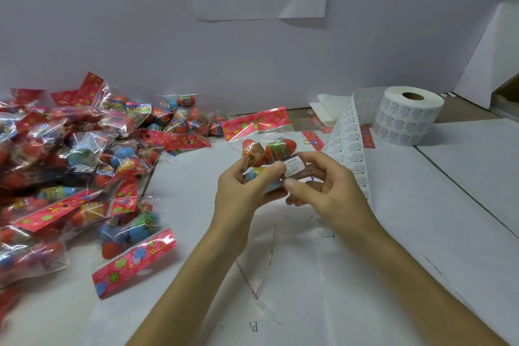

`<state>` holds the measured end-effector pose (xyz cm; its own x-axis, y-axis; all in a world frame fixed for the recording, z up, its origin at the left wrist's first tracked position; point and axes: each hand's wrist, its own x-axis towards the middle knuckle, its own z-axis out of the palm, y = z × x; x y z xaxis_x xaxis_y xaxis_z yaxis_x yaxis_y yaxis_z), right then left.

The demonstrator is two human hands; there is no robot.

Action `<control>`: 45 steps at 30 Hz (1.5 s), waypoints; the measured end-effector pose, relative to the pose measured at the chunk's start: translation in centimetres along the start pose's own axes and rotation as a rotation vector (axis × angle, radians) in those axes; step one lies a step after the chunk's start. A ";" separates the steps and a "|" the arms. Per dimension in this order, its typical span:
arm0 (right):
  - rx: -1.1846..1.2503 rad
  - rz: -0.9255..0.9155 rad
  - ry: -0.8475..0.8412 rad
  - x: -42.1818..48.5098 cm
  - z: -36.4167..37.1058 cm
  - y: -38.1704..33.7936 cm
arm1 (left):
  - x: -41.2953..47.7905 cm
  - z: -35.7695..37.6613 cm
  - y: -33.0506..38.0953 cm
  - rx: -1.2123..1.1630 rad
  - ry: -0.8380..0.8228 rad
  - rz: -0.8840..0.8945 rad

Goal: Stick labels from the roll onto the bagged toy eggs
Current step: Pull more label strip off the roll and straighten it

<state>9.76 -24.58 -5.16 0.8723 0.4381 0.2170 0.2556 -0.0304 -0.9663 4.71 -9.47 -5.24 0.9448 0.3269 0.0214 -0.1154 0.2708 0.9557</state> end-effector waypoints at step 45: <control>0.130 0.058 0.014 0.1 -0.4 -1.0 | -0.4 0.3 0.3 0.174 0.008 0.100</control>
<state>9.76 -24.92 -4.12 0.8900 0.4266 0.1610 0.1491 0.0614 -0.9869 4.42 -9.80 -4.84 0.9287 0.3518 0.1171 -0.1532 0.0765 0.9852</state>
